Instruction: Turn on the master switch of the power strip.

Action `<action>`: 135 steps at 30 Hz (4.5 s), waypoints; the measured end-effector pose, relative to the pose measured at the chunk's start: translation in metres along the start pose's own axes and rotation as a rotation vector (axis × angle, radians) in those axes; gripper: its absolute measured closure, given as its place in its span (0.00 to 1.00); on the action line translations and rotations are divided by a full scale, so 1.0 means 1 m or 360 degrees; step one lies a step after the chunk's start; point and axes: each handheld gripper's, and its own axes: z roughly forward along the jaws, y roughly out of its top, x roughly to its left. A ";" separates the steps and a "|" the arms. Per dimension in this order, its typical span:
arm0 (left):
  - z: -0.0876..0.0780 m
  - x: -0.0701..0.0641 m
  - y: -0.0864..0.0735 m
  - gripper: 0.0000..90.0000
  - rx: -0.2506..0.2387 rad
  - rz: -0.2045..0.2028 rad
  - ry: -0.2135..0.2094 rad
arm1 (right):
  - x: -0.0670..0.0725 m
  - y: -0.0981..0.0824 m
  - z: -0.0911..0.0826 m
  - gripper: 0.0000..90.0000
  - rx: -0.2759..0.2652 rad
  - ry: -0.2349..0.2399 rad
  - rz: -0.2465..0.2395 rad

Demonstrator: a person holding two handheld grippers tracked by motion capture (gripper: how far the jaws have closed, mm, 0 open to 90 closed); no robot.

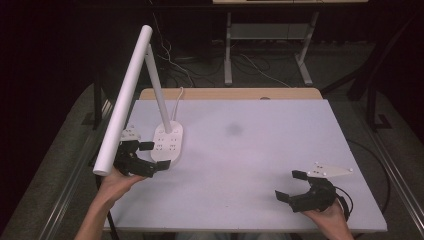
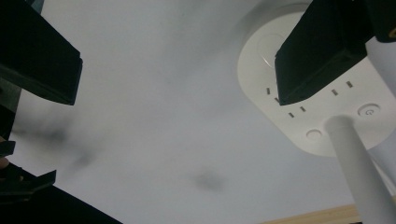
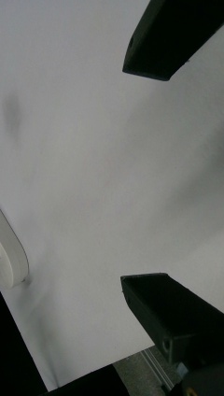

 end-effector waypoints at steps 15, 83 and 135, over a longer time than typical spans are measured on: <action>-0.002 0.028 0.004 0.00 0.0029 -0.0062 0.0079 | -0.003 0.000 -0.003 0.00 -0.0005 -0.0011 0.0016; 0.023 0.120 0.030 0.19 0.0173 -0.0309 0.0404 | -0.009 -0.001 -0.005 0.00 -0.0014 -0.0041 0.0028; 0.068 0.137 0.018 1.00 0.0092 -0.0471 0.0364 | -0.010 -0.002 -0.004 0.00 0.0012 -0.0034 0.0015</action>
